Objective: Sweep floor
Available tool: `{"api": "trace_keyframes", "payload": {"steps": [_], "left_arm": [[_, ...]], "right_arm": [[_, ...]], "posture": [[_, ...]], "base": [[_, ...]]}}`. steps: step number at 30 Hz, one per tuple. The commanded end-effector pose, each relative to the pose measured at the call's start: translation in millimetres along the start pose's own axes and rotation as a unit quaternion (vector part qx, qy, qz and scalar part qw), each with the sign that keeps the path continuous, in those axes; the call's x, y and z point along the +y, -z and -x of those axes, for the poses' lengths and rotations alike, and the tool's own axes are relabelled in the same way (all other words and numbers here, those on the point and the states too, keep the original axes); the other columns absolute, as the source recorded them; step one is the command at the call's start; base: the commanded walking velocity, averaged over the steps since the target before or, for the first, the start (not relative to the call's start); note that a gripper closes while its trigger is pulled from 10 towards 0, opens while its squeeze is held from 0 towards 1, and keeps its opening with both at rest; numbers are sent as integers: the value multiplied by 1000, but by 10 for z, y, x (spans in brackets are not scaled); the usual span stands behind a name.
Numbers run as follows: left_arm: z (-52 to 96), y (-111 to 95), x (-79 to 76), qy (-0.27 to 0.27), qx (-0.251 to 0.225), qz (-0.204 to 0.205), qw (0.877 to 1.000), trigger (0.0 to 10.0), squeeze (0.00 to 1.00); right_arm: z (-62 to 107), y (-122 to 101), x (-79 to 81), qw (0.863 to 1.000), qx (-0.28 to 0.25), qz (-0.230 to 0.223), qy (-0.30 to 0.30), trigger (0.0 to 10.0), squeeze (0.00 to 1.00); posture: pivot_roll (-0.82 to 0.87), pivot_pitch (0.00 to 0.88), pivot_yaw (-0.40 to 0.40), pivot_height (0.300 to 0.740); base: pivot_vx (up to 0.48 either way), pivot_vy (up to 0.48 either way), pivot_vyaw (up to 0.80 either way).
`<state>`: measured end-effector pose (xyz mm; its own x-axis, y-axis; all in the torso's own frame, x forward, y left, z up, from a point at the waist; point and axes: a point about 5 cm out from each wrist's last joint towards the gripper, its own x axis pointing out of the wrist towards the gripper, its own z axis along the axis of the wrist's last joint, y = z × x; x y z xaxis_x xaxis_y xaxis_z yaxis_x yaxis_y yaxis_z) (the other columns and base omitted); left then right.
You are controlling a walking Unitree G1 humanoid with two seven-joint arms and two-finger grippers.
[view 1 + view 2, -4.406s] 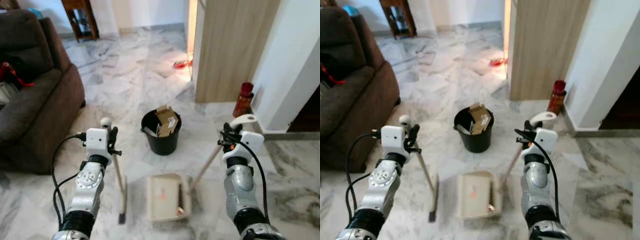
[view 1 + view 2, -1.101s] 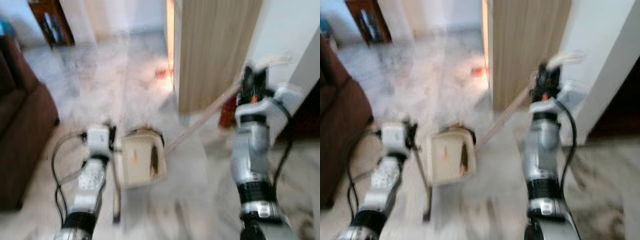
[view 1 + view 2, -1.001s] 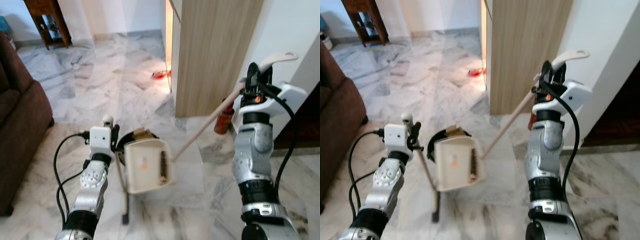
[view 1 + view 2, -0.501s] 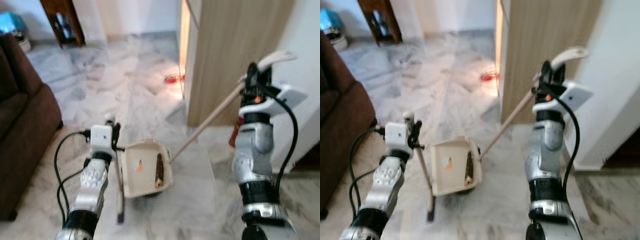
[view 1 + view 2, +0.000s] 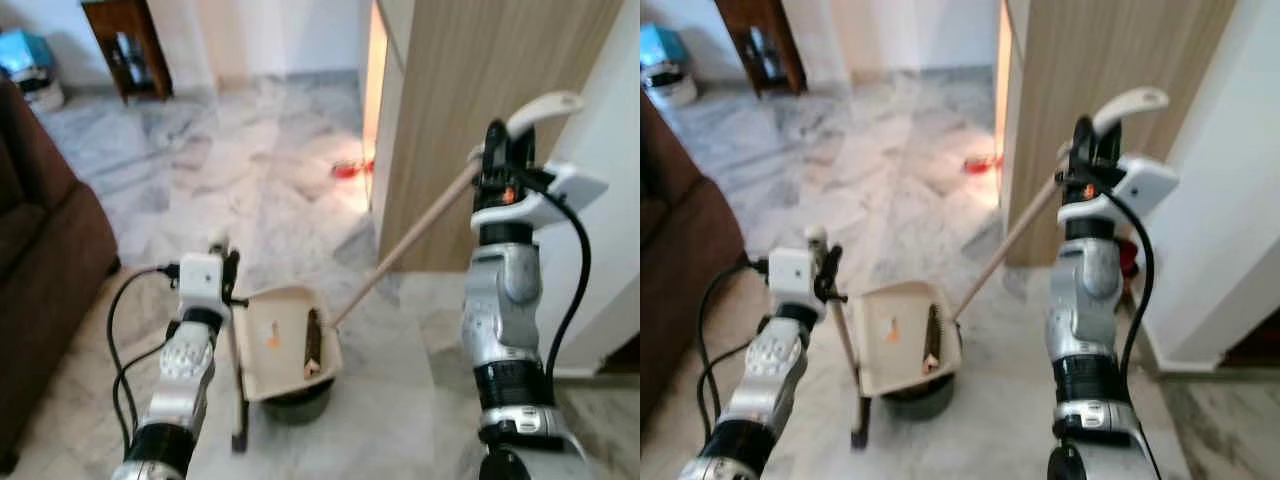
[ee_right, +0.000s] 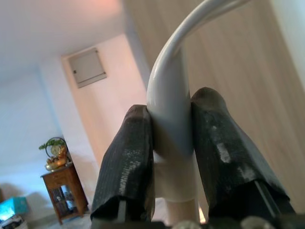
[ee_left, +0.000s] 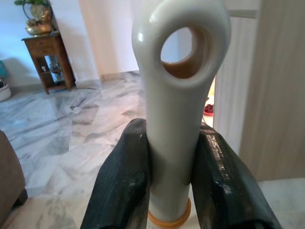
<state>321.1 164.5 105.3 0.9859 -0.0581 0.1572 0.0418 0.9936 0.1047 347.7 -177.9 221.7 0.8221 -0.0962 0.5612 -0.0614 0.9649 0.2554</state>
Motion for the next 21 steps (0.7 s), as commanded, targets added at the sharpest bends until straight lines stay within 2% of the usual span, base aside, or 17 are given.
{"api": "trace_keyframes", "payload": {"steps": [1, 6, 10, 15, 18, 21], "left_arm": [[-23, -94, 80, -9, -24, -2, 1000, 10000, 0], [-21, -86, 49, 2, -23, 7, 1000, 10000, 0], [-8, -78, 29, 5, -22, 8, 1000, 10000, 0], [2, -65, 21, 10, -19, 10, 1000, 10000, 0], [6, -64, 16, 14, -19, 11, 1000, 10000, 0], [6, -68, 15, 15, -20, 10, 1000, 10000, 0]], "right_arm": [[-81, -108, 171, 999, -27, -19, -23, 10000, 0], [-95, -119, 260, 998, -29, -21, -45, 10000, 0], [-106, -199, 367, 995, -52, -26, -76, 10000, 0], [-100, -236, 472, 991, -63, 2, -115, 10000, 0], [-70, -270, 593, 985, -76, 19, -155, 10000, 0], [-55, -312, 651, 981, -90, 23, -171, 10000, 0]], "posture": [[69, 0, 45, 740], [69, 0, 45, 740], [68, 0, 45, 740], [62, 0, 51, 740], [63, 0, 52, 740], [63, 0, 54, 740]], "base": [[416, 0, 0], [0, 0, 0], [0, 0, 0], [0, 0, 0], [0, 0, 0], [0, 0, 0]]}}
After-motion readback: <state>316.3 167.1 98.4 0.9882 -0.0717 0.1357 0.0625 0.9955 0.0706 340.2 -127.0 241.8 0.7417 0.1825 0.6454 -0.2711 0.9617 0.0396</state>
